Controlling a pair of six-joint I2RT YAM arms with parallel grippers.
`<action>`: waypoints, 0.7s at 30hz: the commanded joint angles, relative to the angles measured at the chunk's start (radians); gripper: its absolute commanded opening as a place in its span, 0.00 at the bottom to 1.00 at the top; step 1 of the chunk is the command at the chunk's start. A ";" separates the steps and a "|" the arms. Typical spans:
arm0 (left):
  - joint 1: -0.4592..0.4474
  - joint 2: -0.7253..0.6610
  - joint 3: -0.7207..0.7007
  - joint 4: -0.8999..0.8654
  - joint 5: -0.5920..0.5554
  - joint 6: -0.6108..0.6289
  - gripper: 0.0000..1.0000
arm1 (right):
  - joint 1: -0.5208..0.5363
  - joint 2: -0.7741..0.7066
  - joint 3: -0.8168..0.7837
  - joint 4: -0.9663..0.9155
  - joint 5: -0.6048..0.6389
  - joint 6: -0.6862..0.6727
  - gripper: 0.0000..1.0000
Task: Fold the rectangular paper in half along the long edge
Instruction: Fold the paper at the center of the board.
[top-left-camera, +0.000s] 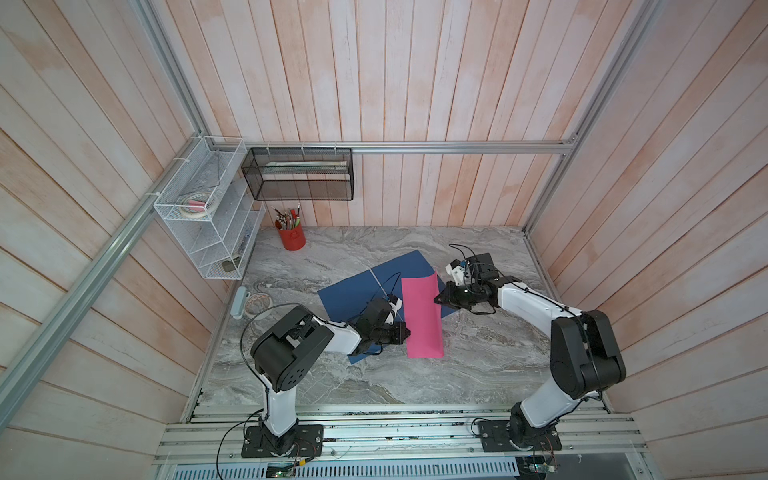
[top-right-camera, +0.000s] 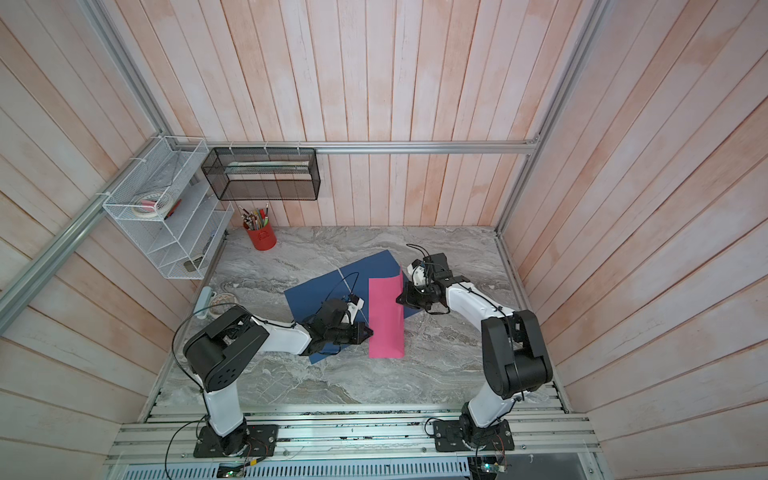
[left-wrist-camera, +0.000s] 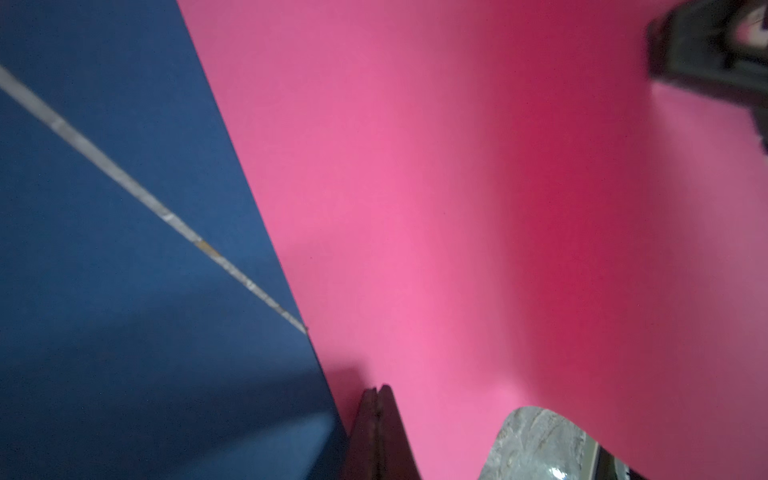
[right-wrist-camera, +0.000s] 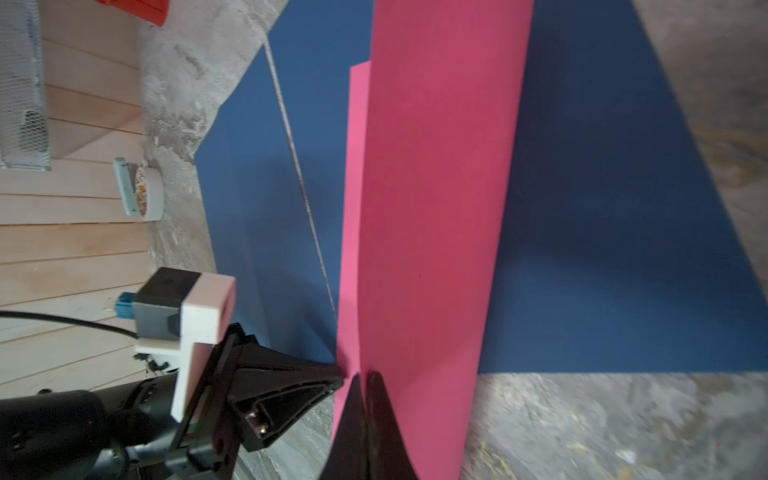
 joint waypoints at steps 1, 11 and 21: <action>-0.004 0.044 -0.007 -0.075 -0.014 -0.003 0.00 | 0.029 0.059 0.038 0.052 -0.052 0.035 0.00; -0.005 0.042 -0.011 -0.079 -0.025 -0.010 0.00 | 0.089 0.176 0.043 0.090 -0.061 0.030 0.00; -0.004 0.007 -0.058 -0.002 -0.026 -0.039 0.00 | 0.099 0.228 0.036 0.141 -0.080 0.037 0.00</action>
